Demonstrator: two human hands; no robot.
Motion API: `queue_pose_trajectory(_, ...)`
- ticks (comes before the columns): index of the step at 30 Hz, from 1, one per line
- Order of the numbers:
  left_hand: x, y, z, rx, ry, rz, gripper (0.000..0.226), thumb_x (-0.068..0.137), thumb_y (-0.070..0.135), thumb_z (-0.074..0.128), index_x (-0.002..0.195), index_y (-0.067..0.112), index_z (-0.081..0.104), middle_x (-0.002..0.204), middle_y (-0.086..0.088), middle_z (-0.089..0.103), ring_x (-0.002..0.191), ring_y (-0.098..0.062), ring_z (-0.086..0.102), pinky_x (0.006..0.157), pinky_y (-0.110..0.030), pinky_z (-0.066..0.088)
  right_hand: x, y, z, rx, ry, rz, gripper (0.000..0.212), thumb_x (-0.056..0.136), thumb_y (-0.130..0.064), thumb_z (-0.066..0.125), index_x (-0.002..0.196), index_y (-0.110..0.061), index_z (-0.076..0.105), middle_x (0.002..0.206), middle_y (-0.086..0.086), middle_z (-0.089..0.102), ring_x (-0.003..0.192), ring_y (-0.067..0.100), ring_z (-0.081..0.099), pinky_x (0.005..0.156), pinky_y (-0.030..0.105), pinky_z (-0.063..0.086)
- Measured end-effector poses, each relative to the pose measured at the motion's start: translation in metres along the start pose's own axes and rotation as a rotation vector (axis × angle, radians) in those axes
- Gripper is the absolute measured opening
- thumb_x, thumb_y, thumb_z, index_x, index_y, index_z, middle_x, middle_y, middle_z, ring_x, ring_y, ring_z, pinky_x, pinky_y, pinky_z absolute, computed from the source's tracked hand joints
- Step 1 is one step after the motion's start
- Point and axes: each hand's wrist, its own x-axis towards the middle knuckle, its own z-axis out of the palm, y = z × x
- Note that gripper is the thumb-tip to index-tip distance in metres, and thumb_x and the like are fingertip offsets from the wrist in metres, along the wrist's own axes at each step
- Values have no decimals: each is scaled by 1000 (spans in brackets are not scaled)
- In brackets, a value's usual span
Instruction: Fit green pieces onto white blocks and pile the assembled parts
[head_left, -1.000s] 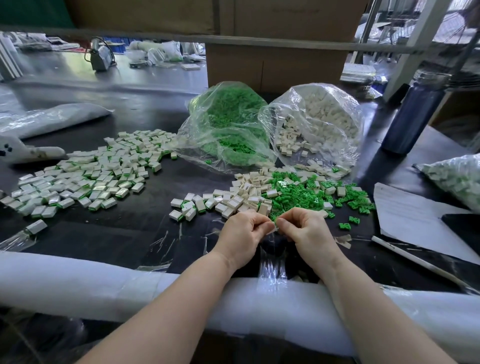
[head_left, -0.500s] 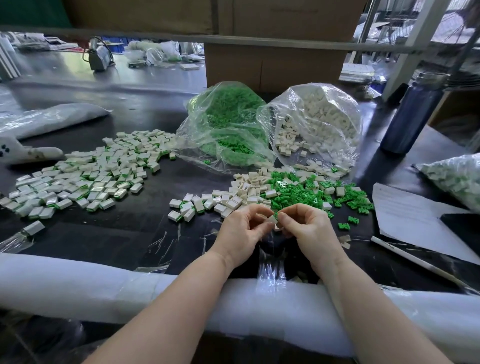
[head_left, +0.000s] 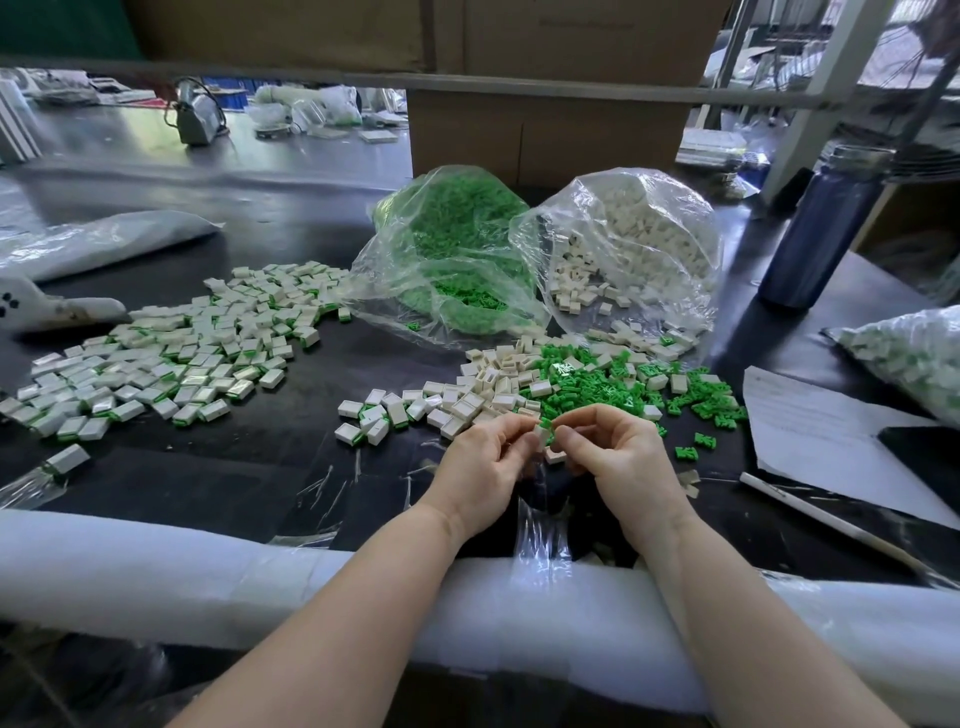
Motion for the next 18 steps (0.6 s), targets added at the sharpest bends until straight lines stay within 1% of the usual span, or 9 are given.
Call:
queue_pose_trajectory(3,0,-2,-1,68,-14,16,22,94,15,52,111,9,65,88,6,61,92,-22,64,91,-41,50,1,1,0,-5,-1,-4,13,83,0,65,80,-12,65,69,5,65,53,2,59,49,15,47)
queue_pose_trajectory(5,0,-2,0,93,-32,24,24,94,14,51,113,9,64,86,5,61,87,-16,61,91,-36,49,1,2,-1,-9,-3,-6,12,83,-1,66,79,-13,65,68,3,65,54,4,59,50,15,47)
queue_pose_trajectory(7,-1,-1,0,81,-20,21,22,94,14,52,110,9,66,83,6,62,82,-12,60,87,-30,50,2,4,-1,-45,11,-21,15,82,-2,67,74,-14,65,62,-3,64,55,3,58,52,15,46)
queue_pose_trajectory(9,-1,0,-1,48,-6,17,16,91,15,56,101,12,68,81,6,64,80,-14,62,82,-28,52,2,4,-1,-69,19,-26,15,82,-3,67,72,-14,65,58,-7,63,54,0,57,52,14,46)
queue_pose_trajectory(12,-3,4,-2,1,-13,8,4,87,16,63,88,18,67,79,2,67,78,-15,63,81,-30,53,2,4,-1,-49,13,-25,15,83,-2,66,72,-12,65,55,-7,63,51,-1,57,49,12,45)
queue_pose_trajectory(15,-3,5,-3,-28,-10,-15,7,87,11,63,90,12,69,77,2,65,76,-13,61,82,-31,53,0,2,0,-36,-7,-12,14,82,-1,66,72,-10,66,55,-5,63,50,1,58,48,13,45)
queue_pose_trajectory(18,-4,6,-3,14,-46,-15,10,87,10,62,91,7,71,72,4,63,69,-8,58,76,-24,51,0,2,0,-89,-22,8,14,82,-1,66,71,-10,66,55,-5,63,50,2,58,50,14,46)
